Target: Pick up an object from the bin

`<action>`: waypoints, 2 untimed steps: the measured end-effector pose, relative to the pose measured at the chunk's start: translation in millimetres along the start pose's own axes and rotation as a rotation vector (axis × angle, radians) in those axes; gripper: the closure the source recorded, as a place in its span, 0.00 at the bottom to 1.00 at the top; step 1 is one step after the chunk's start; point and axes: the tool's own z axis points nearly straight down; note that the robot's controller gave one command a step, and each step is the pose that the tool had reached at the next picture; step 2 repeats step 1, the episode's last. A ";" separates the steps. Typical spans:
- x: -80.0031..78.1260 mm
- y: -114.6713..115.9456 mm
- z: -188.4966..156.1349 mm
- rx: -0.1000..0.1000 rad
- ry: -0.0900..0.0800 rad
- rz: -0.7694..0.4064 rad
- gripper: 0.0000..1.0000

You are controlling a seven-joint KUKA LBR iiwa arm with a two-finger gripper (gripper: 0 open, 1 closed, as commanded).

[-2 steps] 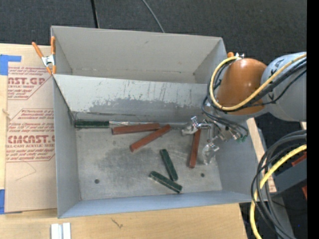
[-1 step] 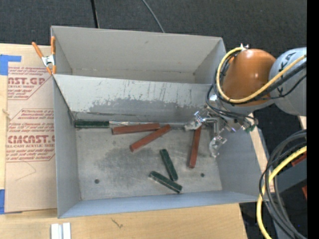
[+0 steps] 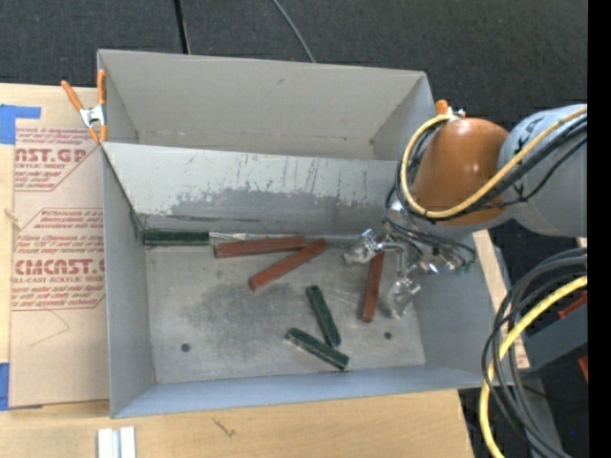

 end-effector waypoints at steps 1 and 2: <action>-7.9 -2.1 -1.6 0.010 -0.011 -0.251 1.00; -7.9 -2.1 -1.6 0.010 -0.011 -0.251 1.00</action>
Offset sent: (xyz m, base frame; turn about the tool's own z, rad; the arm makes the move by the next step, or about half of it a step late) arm 0.0000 0.0000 0.0000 0.0000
